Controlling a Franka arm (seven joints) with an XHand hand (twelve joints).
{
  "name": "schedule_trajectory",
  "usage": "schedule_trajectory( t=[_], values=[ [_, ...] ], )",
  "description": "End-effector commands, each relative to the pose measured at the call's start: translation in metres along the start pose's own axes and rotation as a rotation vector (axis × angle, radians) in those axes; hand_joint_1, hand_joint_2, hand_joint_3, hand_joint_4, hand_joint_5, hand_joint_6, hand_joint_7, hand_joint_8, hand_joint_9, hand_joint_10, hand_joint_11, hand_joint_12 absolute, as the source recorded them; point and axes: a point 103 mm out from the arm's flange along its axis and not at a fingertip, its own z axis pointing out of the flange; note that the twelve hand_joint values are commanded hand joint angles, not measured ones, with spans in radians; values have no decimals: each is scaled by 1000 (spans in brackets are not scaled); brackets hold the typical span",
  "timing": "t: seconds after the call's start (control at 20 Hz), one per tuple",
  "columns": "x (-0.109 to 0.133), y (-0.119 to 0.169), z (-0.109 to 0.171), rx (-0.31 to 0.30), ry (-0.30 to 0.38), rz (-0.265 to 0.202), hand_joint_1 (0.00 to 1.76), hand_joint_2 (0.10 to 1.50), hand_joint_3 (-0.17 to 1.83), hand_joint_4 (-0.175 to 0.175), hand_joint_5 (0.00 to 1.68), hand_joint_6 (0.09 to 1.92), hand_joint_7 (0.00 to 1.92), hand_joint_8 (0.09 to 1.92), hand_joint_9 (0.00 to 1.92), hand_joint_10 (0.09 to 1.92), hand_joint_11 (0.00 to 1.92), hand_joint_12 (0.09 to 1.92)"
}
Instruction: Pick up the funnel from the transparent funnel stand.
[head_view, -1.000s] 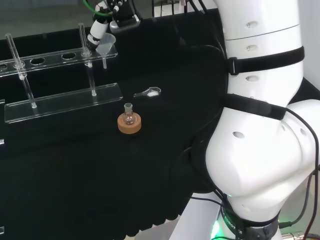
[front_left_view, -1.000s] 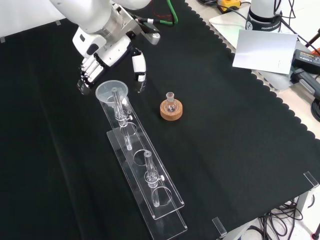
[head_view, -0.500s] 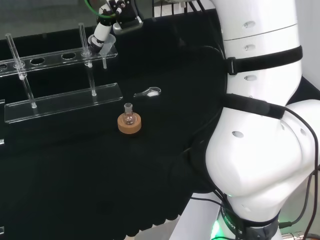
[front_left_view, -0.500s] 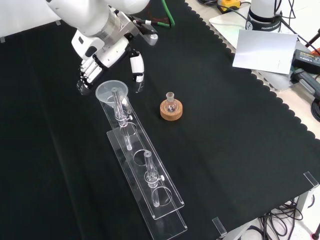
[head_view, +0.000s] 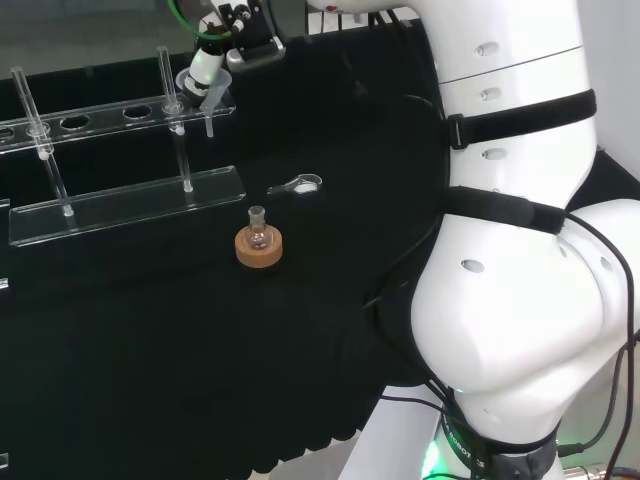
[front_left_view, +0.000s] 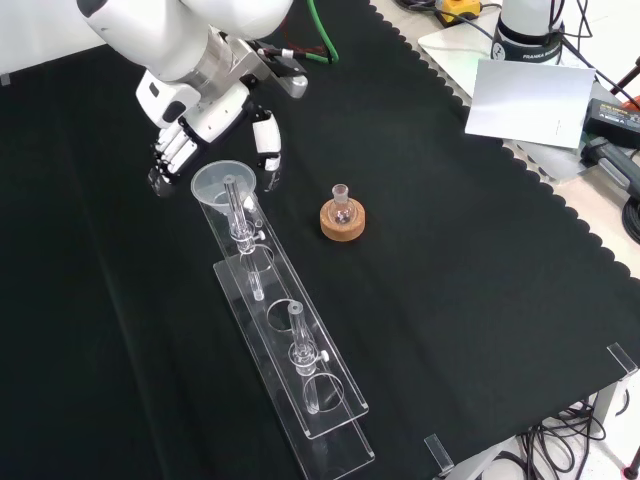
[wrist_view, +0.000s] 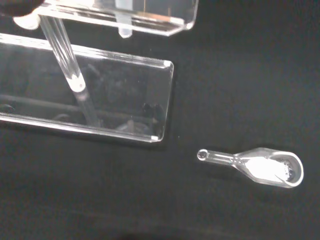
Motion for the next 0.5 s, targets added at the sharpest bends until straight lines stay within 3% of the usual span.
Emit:
schedule_trajectory(
  t=[0.05,0.4,0.5],
  values=[
    [8,5,0,10,-17,-6,636,630,365,43,6,87,37,87,29,949,277,1542],
    [10,8,2,-4,-34,-12,651,627,380,42,42,87,84,110,90,954,305,1531],
    [10,9,3,2,-40,-11,654,617,402,38,66,87,57,294,157,904,315,1525]
  ],
)
